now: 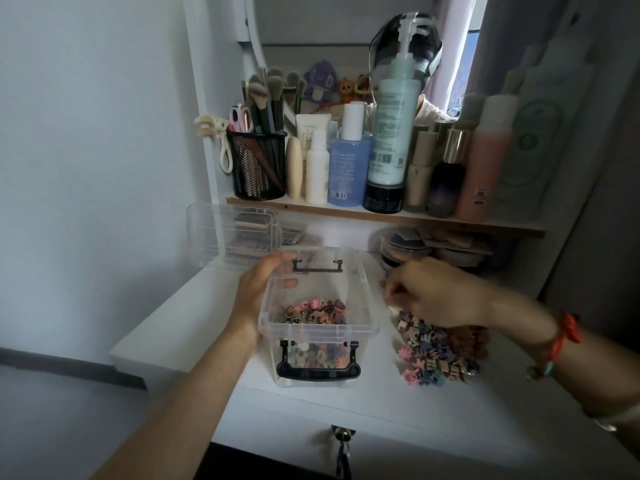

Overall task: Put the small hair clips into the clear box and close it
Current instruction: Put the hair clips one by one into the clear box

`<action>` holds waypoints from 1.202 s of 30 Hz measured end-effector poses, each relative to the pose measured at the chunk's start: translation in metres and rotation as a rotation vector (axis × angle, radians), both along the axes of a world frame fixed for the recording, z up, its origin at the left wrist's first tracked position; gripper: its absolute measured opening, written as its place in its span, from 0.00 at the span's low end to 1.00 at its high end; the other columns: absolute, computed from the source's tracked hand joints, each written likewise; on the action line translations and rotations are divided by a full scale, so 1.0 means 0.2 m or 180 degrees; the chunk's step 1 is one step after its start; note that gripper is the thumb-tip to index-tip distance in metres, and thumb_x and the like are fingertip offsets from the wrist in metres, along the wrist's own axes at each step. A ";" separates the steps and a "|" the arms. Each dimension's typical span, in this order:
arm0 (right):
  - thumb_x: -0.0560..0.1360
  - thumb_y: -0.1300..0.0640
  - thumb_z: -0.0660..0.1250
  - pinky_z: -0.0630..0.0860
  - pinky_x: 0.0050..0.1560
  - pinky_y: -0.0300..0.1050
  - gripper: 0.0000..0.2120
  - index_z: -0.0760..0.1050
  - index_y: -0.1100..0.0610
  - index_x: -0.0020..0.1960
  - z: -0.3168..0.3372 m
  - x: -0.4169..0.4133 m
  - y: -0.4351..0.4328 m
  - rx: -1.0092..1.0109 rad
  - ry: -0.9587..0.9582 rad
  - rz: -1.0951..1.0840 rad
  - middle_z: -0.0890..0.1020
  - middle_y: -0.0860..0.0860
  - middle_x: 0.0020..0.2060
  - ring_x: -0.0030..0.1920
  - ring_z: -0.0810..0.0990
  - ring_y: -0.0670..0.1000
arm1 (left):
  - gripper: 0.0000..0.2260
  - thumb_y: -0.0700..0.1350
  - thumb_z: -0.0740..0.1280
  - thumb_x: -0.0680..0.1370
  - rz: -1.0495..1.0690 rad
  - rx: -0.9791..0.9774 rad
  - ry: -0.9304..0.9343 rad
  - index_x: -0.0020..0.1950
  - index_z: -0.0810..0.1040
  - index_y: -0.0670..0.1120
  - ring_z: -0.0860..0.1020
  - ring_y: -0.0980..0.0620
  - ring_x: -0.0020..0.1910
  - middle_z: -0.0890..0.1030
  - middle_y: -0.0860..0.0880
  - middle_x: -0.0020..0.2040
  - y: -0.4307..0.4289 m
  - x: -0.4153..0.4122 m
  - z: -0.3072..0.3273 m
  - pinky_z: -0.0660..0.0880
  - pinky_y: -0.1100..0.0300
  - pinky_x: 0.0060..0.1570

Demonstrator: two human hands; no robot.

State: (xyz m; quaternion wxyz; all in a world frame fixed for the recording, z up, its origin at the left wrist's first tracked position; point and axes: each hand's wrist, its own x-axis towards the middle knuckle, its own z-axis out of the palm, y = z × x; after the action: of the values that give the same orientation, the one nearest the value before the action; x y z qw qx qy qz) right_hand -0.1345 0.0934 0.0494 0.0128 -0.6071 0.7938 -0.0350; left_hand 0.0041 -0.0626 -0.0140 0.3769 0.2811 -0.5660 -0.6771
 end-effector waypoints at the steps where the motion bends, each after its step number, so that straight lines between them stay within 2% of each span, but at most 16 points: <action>1: 0.76 0.59 0.60 0.71 0.47 0.38 0.08 0.78 0.57 0.44 0.03 0.01 -0.01 -0.0336 -0.0202 -0.0010 0.81 0.47 0.41 0.43 0.77 0.44 | 0.09 0.55 0.64 0.70 0.0009 -0.0010 0.0018 0.42 0.76 0.50 0.75 0.51 0.42 0.77 0.51 0.44 0.00 0.00 0.00 0.67 0.58 0.39; 4: 0.76 0.58 0.63 0.67 0.35 0.27 0.06 0.78 0.54 0.42 0.10 0.07 -0.05 -0.1362 -0.1072 0.0110 0.75 0.39 0.33 0.32 0.74 0.35 | 0.08 0.51 0.60 0.77 0.0055 -0.0025 0.0017 0.43 0.76 0.51 0.75 0.51 0.42 0.76 0.50 0.44 0.00 0.00 0.00 0.67 0.58 0.38; 7: 0.75 0.58 0.65 0.68 0.36 0.23 0.06 0.79 0.56 0.50 0.13 0.08 -0.08 -0.1566 -0.1399 0.0166 0.77 0.43 0.37 0.33 0.74 0.36 | 0.07 0.52 0.62 0.76 0.0054 -0.0001 0.0019 0.43 0.76 0.51 0.76 0.51 0.42 0.76 0.50 0.44 0.00 0.00 0.00 0.67 0.58 0.37; 9: 0.74 0.60 0.66 0.70 0.40 0.25 0.07 0.80 0.57 0.51 0.12 0.05 -0.07 -0.1403 -0.1187 0.0048 0.79 0.46 0.40 0.37 0.75 0.38 | 0.07 0.53 0.64 0.73 0.0037 -0.0006 0.0038 0.43 0.76 0.50 0.76 0.52 0.42 0.77 0.50 0.44 0.00 0.00 0.00 0.67 0.58 0.38; 12: 0.73 0.60 0.67 0.70 0.41 0.24 0.08 0.81 0.55 0.50 0.04 -0.01 -0.02 -0.0453 -0.0421 -0.0119 0.83 0.47 0.46 0.45 0.78 0.42 | 0.13 0.56 0.61 0.64 0.0017 -0.0016 0.0050 0.43 0.77 0.51 0.76 0.52 0.42 0.77 0.51 0.44 0.01 0.00 0.01 0.67 0.58 0.38; 15: 0.72 0.59 0.66 0.75 0.52 0.38 0.09 0.82 0.53 0.50 -0.05 -0.04 0.01 0.0255 -0.0053 -0.0237 0.84 0.48 0.50 0.50 0.80 0.47 | 0.13 0.55 0.61 0.64 0.0008 -0.0020 0.0054 0.42 0.77 0.50 0.76 0.51 0.42 0.77 0.50 0.44 0.01 0.00 0.00 0.68 0.58 0.38; 18: 0.73 0.60 0.65 0.76 0.53 0.41 0.09 0.82 0.53 0.49 -0.08 -0.04 0.00 0.0305 -0.0035 -0.0260 0.84 0.47 0.50 0.50 0.80 0.46 | 0.06 0.50 0.63 0.74 0.0050 -0.0080 0.0006 0.43 0.76 0.50 0.76 0.51 0.41 0.77 0.48 0.46 0.00 -0.01 0.00 0.68 0.58 0.38; 21: 0.74 0.58 0.65 0.73 0.51 0.37 0.07 0.82 0.54 0.48 -0.05 -0.06 -0.01 -0.0103 -0.0142 -0.0307 0.84 0.48 0.49 0.51 0.80 0.47 | 0.09 0.48 0.59 0.78 0.0102 0.0004 -0.0042 0.43 0.77 0.49 0.77 0.51 0.43 0.78 0.48 0.46 -0.01 -0.03 0.01 0.68 0.58 0.38; 23: 0.74 0.56 0.66 0.68 0.43 0.33 0.06 0.81 0.54 0.45 0.01 -0.07 -0.02 -0.0839 -0.0578 -0.0374 0.83 0.48 0.45 0.48 0.79 0.46 | 0.08 0.48 0.60 0.77 0.0068 0.0012 -0.0029 0.44 0.78 0.49 0.77 0.50 0.44 0.78 0.49 0.45 0.00 -0.05 0.01 0.68 0.58 0.39; 25: 0.74 0.57 0.66 0.69 0.39 0.30 0.03 0.79 0.53 0.43 0.09 -0.04 -0.04 -0.1495 -0.1431 -0.0221 0.81 0.47 0.40 0.43 0.78 0.45 | 0.07 0.48 0.61 0.77 0.0036 0.0027 -0.0044 0.45 0.78 0.49 0.77 0.52 0.43 0.78 0.49 0.45 0.01 -0.08 0.02 0.68 0.58 0.39; 27: 0.73 0.59 0.67 0.70 0.43 0.24 0.02 0.77 0.53 0.44 0.13 -0.01 -0.04 -0.1459 -0.2027 0.0053 0.80 0.46 0.39 0.41 0.77 0.42 | 0.07 0.48 0.61 0.77 0.0051 0.0074 -0.0035 0.45 0.77 0.49 0.77 0.52 0.43 0.79 0.49 0.44 0.02 -0.11 0.02 0.68 0.58 0.39; 29: 0.72 0.63 0.68 0.73 0.50 0.30 0.07 0.75 0.51 0.43 0.12 -0.01 -0.05 -0.1219 -0.2216 0.0149 0.80 0.47 0.40 0.44 0.78 0.44 | 0.07 0.48 0.62 0.77 0.0094 0.0097 -0.0025 0.44 0.78 0.49 0.77 0.52 0.42 0.79 0.50 0.43 0.02 -0.13 0.01 0.69 0.57 0.40; 31: 0.71 0.64 0.68 0.74 0.53 0.39 0.09 0.73 0.51 0.41 0.09 -0.04 -0.07 -0.1289 -0.2174 -0.0006 0.79 0.48 0.39 0.46 0.78 0.47 | 0.07 0.48 0.62 0.77 0.0114 0.0071 -0.0047 0.43 0.78 0.49 0.78 0.52 0.42 0.80 0.50 0.42 0.01 -0.13 0.00 0.70 0.58 0.40; 34: 0.72 0.62 0.68 0.69 0.41 0.25 0.04 0.77 0.54 0.43 0.02 -0.10 -0.07 -0.1308 -0.1335 -0.0369 0.78 0.46 0.38 0.44 0.76 0.45 | 0.08 0.48 0.61 0.77 0.0069 0.0029 -0.0052 0.42 0.78 0.49 0.78 0.52 0.41 0.80 0.50 0.42 -0.01 -0.13 0.00 0.70 0.57 0.42; 35: 0.72 0.61 0.68 0.67 0.39 0.24 0.03 0.79 0.55 0.45 0.00 -0.11 -0.06 -0.1217 -0.0963 -0.0432 0.78 0.45 0.39 0.44 0.76 0.44 | 0.08 0.48 0.61 0.77 0.0080 0.0032 -0.0053 0.42 0.78 0.49 0.78 0.52 0.41 0.80 0.50 0.42 -0.01 -0.13 0.00 0.70 0.57 0.42; 36: 0.73 0.60 0.67 0.67 0.41 0.26 0.05 0.80 0.55 0.47 -0.02 -0.12 -0.06 -0.1108 -0.0685 -0.0456 0.78 0.45 0.40 0.45 0.76 0.44 | 0.08 0.48 0.62 0.77 0.0095 0.0030 -0.0052 0.42 0.79 0.49 0.78 0.52 0.42 0.80 0.50 0.42 -0.02 -0.12 0.00 0.70 0.57 0.42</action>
State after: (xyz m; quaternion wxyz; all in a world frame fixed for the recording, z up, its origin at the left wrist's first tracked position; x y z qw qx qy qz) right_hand -0.1585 0.0817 0.0454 -0.0101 -0.5349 0.8109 -0.2369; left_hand -0.0207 -0.0658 -0.0133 0.3810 0.2968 -0.5617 -0.6717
